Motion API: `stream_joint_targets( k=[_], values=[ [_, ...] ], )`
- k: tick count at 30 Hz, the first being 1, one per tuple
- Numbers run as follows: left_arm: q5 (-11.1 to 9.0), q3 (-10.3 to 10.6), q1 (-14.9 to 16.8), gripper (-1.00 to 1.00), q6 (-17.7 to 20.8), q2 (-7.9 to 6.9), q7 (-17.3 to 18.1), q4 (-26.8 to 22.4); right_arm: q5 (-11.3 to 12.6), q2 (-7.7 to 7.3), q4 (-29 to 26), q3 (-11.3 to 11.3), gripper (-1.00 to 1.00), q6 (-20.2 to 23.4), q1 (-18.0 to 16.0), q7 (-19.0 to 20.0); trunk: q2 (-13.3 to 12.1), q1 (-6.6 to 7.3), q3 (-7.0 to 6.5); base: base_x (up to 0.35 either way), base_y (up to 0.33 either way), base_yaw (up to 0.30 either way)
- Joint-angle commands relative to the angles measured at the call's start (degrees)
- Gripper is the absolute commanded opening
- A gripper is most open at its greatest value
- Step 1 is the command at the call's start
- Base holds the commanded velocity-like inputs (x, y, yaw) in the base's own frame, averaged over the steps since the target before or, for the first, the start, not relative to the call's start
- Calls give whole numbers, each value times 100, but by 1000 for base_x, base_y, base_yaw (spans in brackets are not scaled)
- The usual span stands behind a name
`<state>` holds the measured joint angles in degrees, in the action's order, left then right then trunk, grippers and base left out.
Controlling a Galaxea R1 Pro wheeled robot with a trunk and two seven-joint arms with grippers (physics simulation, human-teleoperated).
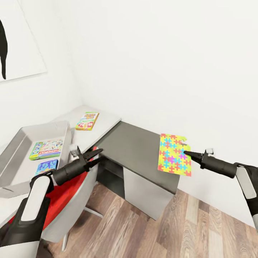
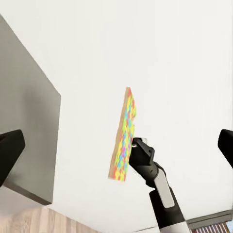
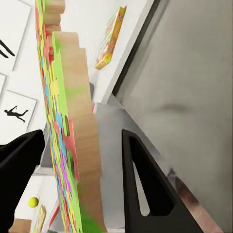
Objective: Put all the toys in the child's room - the three board games (two on the bed and one on the table), the two jigsaw puzzles on the table, and the tennis ball on the table - inside the toy box on the table in the child's room.
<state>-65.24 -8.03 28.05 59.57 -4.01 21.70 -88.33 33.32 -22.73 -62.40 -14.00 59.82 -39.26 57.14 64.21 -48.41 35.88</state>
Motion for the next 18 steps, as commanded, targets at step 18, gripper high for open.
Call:
stream_joint_targets(
  k=[18],
  values=[
    [-899,-537,-365,100,27,-521,59,-278,-11,556,41,-8,-100,18,-522,-937,3,0,5,-1,0,288]
  ],
)
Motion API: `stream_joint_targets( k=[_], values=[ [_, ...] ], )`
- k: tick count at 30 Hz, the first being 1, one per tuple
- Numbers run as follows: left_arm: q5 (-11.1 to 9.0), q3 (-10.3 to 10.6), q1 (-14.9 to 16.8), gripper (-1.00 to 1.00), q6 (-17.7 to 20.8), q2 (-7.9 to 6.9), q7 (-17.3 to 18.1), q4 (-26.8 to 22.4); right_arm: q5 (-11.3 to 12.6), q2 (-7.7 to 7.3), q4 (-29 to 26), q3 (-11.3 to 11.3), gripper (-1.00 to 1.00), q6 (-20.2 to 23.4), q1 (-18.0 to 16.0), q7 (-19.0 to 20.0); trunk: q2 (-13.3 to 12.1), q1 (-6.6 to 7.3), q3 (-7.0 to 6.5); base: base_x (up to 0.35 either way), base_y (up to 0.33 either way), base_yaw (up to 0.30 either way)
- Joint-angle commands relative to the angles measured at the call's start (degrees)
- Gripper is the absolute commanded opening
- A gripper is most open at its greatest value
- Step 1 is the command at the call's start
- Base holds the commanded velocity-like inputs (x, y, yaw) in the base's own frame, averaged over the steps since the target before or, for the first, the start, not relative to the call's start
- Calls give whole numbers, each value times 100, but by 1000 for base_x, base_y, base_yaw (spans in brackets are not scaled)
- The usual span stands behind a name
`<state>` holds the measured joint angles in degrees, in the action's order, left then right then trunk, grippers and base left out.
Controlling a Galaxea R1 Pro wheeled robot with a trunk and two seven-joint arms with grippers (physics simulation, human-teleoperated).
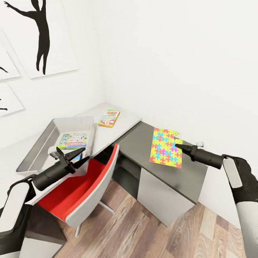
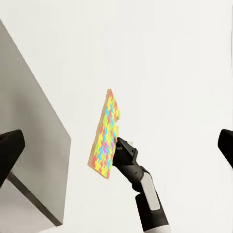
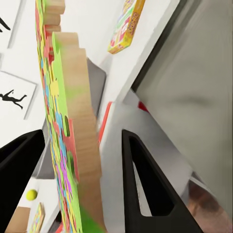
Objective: Put all the toys in the child's room - the three board games (two on the bed and one on the table), the two jigsaw puzzles on the table, and the tennis ball on the table - inside the toy box on the table in the child's room.
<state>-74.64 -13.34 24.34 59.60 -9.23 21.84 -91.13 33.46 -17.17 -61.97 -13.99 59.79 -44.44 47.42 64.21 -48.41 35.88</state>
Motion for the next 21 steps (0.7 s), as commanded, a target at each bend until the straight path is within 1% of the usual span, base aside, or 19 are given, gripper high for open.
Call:
stream_joint_targets(
  k=[1,7,11,16,21],
  values=[
    [23,-26,-8,100,22,-6,46,-7,-22,32,-1,-8,-100,21,-35,-22,3,0,5,0,0,292],
    [-37,-91,-47,100,22,-21,63,-54,-14,178,17,-18,-100,21,-364,-393,3,0,5,0,0,292],
    [-47,-103,-52,100,23,-29,79,-63,-8,212,22,-17,-100,21,-450,-492,3,0,5,0,0,292],
    [-61,-128,-58,100,24,-45,100,-68,-3,274,85,-22,-100,21,-657,-625,3,0,5,0,0,292],
    [-65,-133,-60,100,25,-52,103,-65,0,312,194,-22,-100,21,-740,-716,3,0,5,0,0,292]
  ],
)
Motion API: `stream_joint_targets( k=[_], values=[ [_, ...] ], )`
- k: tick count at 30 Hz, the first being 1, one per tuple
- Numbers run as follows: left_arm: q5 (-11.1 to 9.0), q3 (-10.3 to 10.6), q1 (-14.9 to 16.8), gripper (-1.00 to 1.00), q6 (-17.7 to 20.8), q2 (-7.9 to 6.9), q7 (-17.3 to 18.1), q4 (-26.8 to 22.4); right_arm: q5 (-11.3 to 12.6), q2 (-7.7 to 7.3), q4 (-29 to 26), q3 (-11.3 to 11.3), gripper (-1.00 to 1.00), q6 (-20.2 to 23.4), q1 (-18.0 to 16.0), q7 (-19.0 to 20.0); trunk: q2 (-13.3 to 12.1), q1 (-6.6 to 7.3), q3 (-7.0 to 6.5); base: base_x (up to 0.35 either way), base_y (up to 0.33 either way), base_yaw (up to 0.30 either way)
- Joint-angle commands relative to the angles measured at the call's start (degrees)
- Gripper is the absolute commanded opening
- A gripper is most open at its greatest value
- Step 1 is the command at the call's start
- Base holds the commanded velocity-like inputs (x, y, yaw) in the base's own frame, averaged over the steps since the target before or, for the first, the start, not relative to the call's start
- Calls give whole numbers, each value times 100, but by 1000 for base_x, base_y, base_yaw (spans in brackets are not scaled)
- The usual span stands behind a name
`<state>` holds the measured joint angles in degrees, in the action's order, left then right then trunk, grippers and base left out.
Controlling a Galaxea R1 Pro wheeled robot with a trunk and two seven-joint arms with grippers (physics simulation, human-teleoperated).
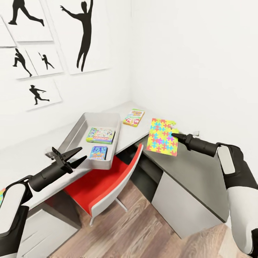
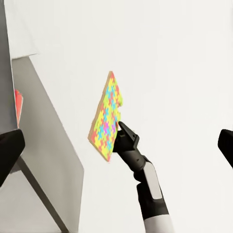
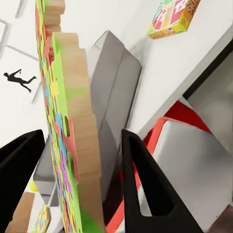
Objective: Put all the toys in the child's room - the three board games (two on the bed and one on the table), the two jigsaw puzzles on the table, and the tennis ball on the table - inside the toy box on the table in the child's room.
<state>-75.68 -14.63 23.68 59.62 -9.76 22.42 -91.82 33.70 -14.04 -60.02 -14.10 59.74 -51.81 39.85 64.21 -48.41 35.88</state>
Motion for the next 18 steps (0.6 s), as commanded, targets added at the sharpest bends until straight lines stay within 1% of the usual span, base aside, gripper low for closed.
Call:
stream_joint_targets(
  k=[1,6,10,18],
  values=[
    [41,-5,6,100,24,0,44,4,-23,10,27,-11,-100,26,-33,-8,3,0,5,0,0,292],
    [43,-10,5,100,24,-16,43,5,-22,56,103,-13,-100,26,-167,-241,3,0,5,0,0,292],
    [41,-15,5,100,24,-81,43,9,-20,107,135,-13,-100,26,-265,-402,3,0,5,0,0,292],
    [38,-21,-35,100,24,-162,43,26,-21,137,152,-19,-100,26,-401,-490,3,0,5,0,0,292]
  ],
)
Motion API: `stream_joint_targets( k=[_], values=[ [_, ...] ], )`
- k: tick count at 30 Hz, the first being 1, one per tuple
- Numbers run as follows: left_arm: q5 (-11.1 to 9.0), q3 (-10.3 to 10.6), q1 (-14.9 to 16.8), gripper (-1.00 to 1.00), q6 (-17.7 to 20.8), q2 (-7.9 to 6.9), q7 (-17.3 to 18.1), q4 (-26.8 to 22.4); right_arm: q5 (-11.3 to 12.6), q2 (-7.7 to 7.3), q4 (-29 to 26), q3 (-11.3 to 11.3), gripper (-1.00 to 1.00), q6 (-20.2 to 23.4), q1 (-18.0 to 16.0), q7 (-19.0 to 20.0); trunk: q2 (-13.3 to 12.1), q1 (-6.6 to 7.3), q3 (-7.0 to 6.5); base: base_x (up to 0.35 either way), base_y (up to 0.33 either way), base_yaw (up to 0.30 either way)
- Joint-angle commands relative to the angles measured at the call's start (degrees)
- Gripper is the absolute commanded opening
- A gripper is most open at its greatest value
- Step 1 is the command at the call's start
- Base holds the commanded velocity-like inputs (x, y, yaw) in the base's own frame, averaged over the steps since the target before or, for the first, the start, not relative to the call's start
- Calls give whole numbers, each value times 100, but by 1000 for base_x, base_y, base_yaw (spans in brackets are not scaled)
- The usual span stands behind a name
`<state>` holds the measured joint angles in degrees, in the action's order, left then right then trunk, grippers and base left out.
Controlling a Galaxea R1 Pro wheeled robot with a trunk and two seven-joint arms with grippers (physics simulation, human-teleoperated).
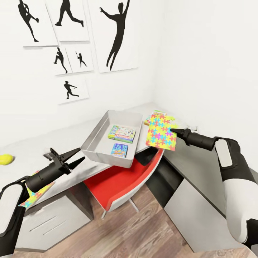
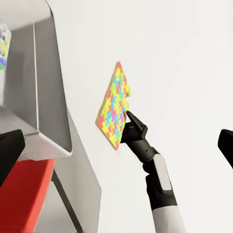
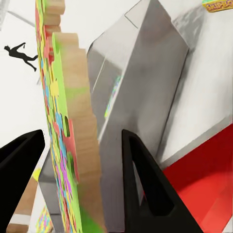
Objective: Put all the toys in the child's room - the three board games (two on the bed and one on the table), the two jigsaw puzzles on the table, and the tennis ball on the table - inside the toy box on the table in the child's room.
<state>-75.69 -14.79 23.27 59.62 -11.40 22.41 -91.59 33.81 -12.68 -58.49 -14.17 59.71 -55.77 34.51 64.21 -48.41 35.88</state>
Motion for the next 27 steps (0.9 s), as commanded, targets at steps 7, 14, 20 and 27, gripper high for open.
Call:
stream_joint_targets(
  k=[7,14,20,27],
  values=[
    [38,-6,-20,100,19,-15,44,2,-31,7,2,-15,-100,29,-55,19,3,0,5,0,0,293],
    [37,-6,-29,100,16,-19,44,1,-31,3,4,-29,-100,29,-152,7,3,0,5,0,0,294],
    [37,-7,-31,100,14,-20,44,1,-32,-1,4,-38,-100,29,-199,-10,3,0,5,0,0,294],
    [37,-7,-32,100,14,-20,44,1,-26,-4,4,-53,-100,29,-219,-32,3,0,5,5,2,175]
  ],
)
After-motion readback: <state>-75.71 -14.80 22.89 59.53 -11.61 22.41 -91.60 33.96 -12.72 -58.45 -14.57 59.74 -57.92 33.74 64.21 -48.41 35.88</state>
